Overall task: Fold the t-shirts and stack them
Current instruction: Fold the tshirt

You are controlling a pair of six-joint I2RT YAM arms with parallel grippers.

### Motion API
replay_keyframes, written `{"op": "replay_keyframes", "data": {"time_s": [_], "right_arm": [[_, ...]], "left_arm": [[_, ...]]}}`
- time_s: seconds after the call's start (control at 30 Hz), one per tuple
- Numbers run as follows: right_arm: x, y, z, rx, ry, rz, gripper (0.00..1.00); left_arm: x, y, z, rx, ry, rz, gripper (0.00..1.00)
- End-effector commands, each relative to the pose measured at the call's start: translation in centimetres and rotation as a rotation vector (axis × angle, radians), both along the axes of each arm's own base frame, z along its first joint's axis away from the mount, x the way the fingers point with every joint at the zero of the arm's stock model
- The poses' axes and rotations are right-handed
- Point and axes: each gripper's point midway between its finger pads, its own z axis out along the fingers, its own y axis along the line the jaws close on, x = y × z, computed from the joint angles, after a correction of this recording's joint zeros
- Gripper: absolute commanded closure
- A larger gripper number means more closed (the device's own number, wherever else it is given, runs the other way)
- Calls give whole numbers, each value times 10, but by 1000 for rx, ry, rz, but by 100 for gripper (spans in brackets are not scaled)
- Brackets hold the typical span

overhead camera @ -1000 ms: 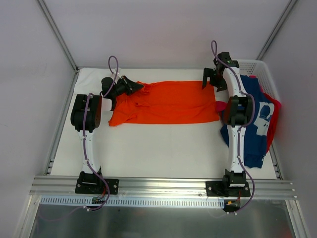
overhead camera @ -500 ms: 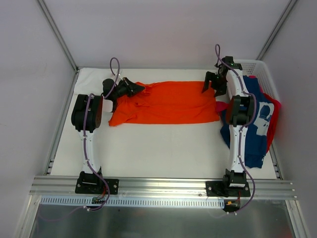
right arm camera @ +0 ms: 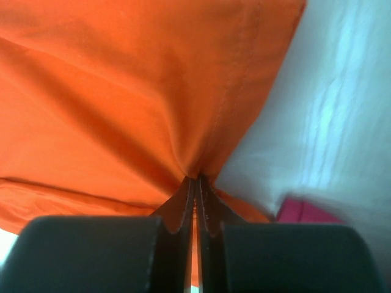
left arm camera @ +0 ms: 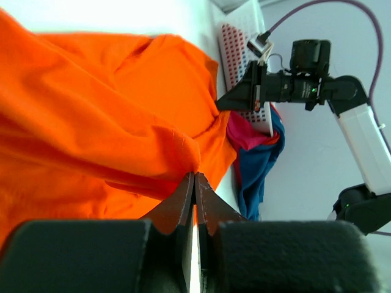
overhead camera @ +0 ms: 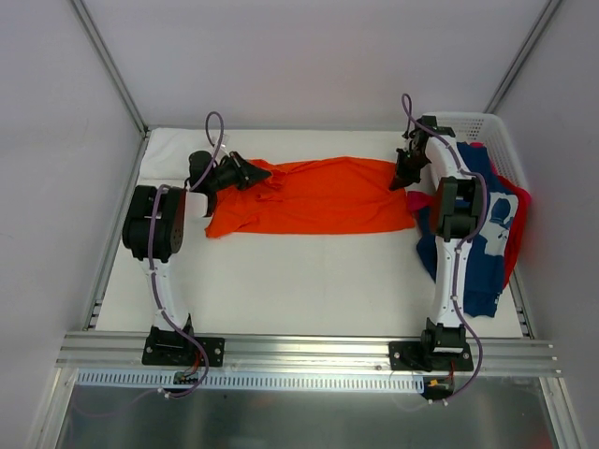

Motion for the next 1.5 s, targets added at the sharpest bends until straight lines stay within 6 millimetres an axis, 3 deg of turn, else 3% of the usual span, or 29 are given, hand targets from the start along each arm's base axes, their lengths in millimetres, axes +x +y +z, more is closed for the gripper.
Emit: {"op": "replay_keyframes", "data": {"time_s": [0.0, 0.03, 0.1, 0.13, 0.3, 0.43, 0.6, 0.7, 0.77, 0.9, 0.97, 1.0, 1.03, 1.17, 1.2, 1.27, 1.47], "right_arm": [[-26, 10, 1, -71, 55, 34, 100], [-26, 11, 6, -78, 47, 36, 100], [-31, 11, 22, -92, 27, 30, 100], [-32, 11, 28, -102, 18, 25, 100], [-39, -1, 68, -211, -63, -6, 100], [-35, -6, 84, -261, -116, -47, 100], [-37, -9, 85, -327, -125, -52, 100], [-49, -9, 84, -352, -103, -45, 100], [-61, -9, 82, -371, -87, -40, 100], [-77, -2, 76, -386, -70, -15, 99], [-86, 2, 74, -404, -47, 4, 49], [-91, 2, 72, -419, -35, 9, 10], [-94, 2, 71, -432, -32, 12, 1], [-106, 6, 86, -484, -70, 9, 1], [-109, 7, 101, -489, -111, 4, 0], [-120, 15, 108, -499, -133, 24, 0], [-157, 23, 130, -502, -212, 39, 1]], "left_arm": [[-14, 3, 36, 9, -100, -1, 100], [-18, 4, 46, 32, -134, -1, 100], [-23, 8, 44, 72, -99, 18, 100], [-28, 10, 52, 103, -126, 31, 100], [-42, 32, 51, 228, -100, 146, 100], [-46, 37, 74, 263, -131, 170, 100], [-60, 38, 81, 253, -136, 177, 100], [-74, 41, 90, 258, -163, 185, 100], [-83, 43, 85, 265, -146, 188, 100], [-101, 47, 103, 261, -200, 213, 100], [-106, 48, 104, 267, -205, 222, 100], [-109, 49, 106, 268, -209, 225, 100], [-111, 49, 107, 270, -211, 223, 100], [-121, 48, 113, 261, -225, 216, 100], [-126, 48, 115, 262, -237, 216, 100], [-134, 45, 116, 263, -248, 206, 100], [-160, 44, 95, 282, -227, 187, 100]]}}
